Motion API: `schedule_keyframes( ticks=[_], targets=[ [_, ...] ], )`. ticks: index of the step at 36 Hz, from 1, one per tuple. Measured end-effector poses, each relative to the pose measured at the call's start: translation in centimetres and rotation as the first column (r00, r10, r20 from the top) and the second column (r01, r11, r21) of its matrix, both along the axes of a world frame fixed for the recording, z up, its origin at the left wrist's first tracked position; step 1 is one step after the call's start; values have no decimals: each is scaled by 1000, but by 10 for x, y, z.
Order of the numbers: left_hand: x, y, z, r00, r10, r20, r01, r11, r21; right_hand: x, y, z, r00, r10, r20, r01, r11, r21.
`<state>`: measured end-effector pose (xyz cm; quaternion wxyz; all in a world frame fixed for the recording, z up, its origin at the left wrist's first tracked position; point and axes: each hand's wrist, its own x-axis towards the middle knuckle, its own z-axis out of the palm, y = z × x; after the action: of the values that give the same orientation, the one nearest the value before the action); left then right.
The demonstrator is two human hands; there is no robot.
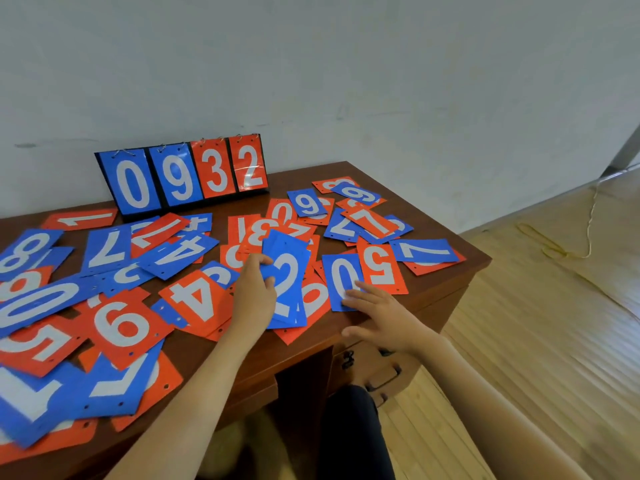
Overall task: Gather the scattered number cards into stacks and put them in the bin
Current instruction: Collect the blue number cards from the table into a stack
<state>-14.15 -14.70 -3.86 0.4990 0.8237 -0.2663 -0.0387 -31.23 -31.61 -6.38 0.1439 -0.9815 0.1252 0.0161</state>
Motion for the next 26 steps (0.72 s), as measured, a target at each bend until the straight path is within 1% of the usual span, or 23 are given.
schedule_keyframes(
  ticks=[3, 7, 9, 14, 16, 17, 19, 20, 22, 26],
  targets=[
    [2, 5, 1, 1000, 15, 16, -14, 1000, -14, -1, 2, 3, 999, 13, -31, -13, 1000, 9],
    [3, 8, 3, 999, 23, 34, -22, 999, -33, 0, 6, 4, 998, -54, -21, 55, 998, 26],
    [2, 10, 3, 999, 29, 41, -27, 999, -39, 0, 6, 2, 998, -59, -12, 59, 998, 29],
    [1, 16, 5, 998, 40, 40, -37, 998, -59, -1, 4, 6, 999, -49, 1, 49, 992, 114],
    [3, 18, 5, 998, 48, 29, -46, 997, -66, -2, 5, 15, 999, -29, 29, 24, 988, 149],
    [3, 20, 5, 998, 51, 23, -49, 996, -72, -2, 6, 21, 997, -38, 66, 26, 984, 174],
    [5, 22, 6, 998, 60, 7, -59, 995, -83, 1, 7, 34, 972, -125, 197, 77, 970, 232],
    [6, 22, 6, 998, 66, -1, -66, 994, -82, 5, 7, 40, 943, -182, 278, 113, 962, 248],
    [8, 23, 7, 997, 73, -14, -74, 994, -82, 15, 7, 52, 874, -256, 413, 171, 958, 231],
    [8, 23, 13, 996, 76, -38, -79, 991, -107, 38, 9, 77, 790, -280, 545, 180, 956, 230]
  ],
)
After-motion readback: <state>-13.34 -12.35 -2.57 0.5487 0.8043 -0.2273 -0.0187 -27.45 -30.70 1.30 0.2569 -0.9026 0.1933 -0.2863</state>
